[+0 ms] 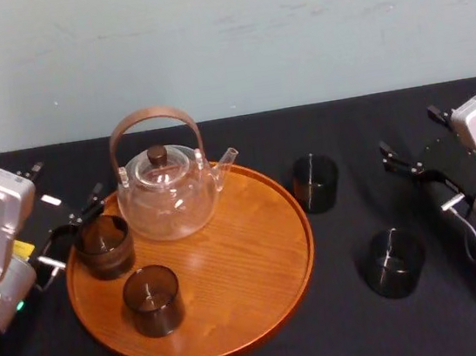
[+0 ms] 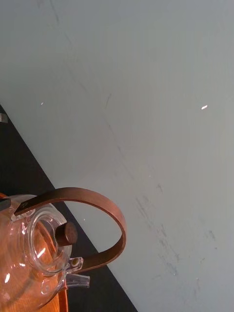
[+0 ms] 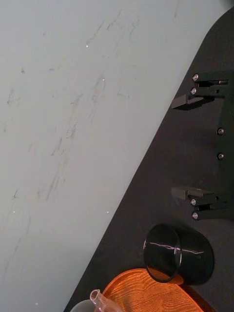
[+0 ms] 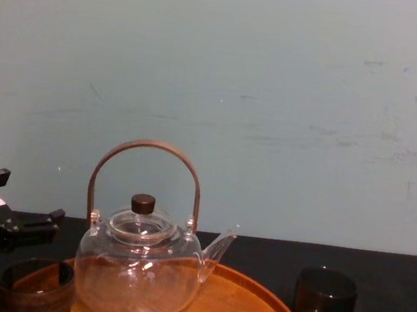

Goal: Pick up the glass from the table and place it on the tray.

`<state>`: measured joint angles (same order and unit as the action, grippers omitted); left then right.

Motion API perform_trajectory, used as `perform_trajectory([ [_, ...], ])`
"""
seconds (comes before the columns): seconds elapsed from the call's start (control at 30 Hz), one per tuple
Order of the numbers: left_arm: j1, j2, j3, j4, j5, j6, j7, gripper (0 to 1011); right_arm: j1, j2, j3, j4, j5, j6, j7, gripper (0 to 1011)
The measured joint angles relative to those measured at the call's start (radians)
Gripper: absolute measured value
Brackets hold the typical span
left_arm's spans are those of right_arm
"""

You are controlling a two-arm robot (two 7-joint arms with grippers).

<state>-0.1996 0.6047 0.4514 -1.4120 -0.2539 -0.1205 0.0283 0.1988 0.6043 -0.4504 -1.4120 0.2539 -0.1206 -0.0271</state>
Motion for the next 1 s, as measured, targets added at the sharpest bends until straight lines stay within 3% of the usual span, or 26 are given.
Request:
perform_trajectory([
  [0.33,0.000,0.000,0.000,0.000,0.000,0.000,0.000,1001,-0.041,0.010,0.038,-0.039,0.014,0.001,0.042,1002],
  [1.0,0.000,0.000,0.000,0.000,0.000,0.000,0.000,1001,-0.198,0.068,0.162,-0.205,0.116,0.063,0.117,1002],
])
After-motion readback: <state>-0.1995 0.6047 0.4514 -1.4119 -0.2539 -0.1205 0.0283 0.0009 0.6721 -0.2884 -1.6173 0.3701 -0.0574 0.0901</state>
